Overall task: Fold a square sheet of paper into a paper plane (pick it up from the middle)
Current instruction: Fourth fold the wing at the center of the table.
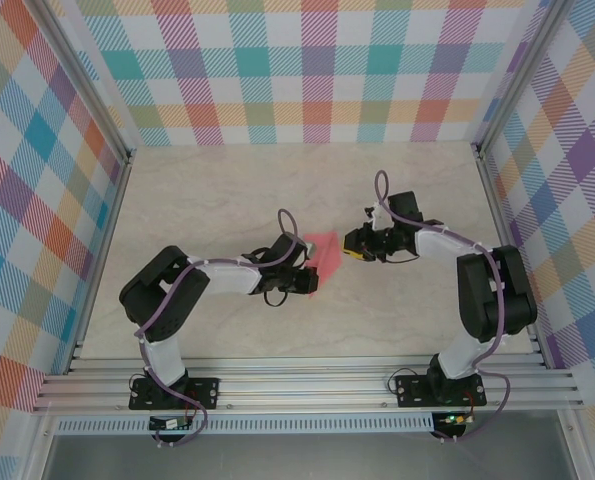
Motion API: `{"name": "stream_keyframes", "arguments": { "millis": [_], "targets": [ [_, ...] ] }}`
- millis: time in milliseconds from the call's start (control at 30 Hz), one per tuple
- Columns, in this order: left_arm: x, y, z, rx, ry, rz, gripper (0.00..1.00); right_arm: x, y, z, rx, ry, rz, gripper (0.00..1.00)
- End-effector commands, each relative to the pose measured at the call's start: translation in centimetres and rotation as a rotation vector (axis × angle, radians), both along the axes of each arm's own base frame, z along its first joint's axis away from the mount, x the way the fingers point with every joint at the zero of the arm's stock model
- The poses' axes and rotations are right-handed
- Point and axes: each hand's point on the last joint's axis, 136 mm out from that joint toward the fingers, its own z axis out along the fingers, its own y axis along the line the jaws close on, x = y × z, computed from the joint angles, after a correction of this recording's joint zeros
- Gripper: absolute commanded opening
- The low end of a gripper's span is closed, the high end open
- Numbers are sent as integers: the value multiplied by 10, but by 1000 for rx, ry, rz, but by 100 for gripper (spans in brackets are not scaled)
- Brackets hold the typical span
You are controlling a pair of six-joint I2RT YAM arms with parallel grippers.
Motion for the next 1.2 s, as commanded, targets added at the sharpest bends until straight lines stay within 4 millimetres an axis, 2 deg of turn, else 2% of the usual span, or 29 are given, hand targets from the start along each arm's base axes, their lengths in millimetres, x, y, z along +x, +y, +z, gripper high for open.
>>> {"name": "stream_keyframes", "arguments": {
  "millis": [0,267,533,733,900,1167],
  "targets": [
    [2,-8,15,-125,23,4,2,-8,15,-6,44,15,52,18],
    [3,0,16,-210,73,34,2,-14,44,-15,55,36,112,12],
    [7,3,15,-278,117,54,2,-10,68,-24,66,54,145,11],
    [9,9,14,-255,114,76,7,-2,68,-39,31,77,123,10],
    [9,14,15,-195,96,81,24,-1,68,-39,26,72,122,10],
    [5,6,15,-147,73,43,28,-1,68,-38,27,75,126,10]
  ]
}}
